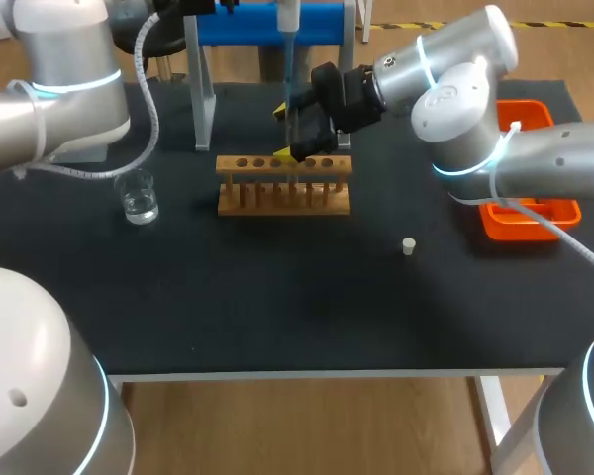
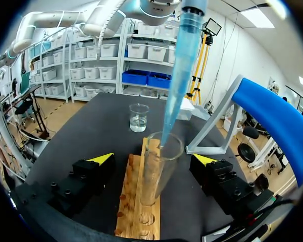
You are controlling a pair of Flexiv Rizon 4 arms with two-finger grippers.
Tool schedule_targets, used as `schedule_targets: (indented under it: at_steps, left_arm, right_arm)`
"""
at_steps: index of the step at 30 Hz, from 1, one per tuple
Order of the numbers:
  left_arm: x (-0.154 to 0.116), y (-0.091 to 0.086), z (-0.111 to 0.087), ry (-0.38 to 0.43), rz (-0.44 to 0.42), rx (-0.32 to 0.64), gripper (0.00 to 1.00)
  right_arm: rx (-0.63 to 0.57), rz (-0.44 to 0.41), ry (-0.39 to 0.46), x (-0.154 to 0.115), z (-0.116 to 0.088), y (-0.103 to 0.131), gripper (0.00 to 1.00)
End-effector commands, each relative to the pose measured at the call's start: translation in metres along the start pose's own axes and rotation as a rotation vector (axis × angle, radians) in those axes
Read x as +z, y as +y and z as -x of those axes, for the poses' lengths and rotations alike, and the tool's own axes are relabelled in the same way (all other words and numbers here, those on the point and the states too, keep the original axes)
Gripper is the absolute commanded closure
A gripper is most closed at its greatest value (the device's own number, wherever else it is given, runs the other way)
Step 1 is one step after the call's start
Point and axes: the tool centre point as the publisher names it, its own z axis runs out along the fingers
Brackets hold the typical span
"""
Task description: Invert the test tube, pick up the pipette, mount the tip to pipette, aspirate from beaker and dispense into the tube, eject the tip, return the pipette, and cap with the stopper.
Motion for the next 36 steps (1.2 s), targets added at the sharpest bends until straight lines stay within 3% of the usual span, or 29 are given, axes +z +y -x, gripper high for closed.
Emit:
schedule_targets:
  at_steps: [1, 36]
  left_arm:
    - [-0.003, 0.001, -0.004, -0.011, -0.044, 0.015, 1.00]
    - [0.003, 0.021, -0.006, 0.011, -0.039, 0.011, 1.00]
  right_arm:
    - [0.000, -0.001, 0.001, -0.001, 0.000, 0.000, 0.00]
    - [0.000, -0.001, 0.001, -0.001, 0.000, 0.000, 0.00]
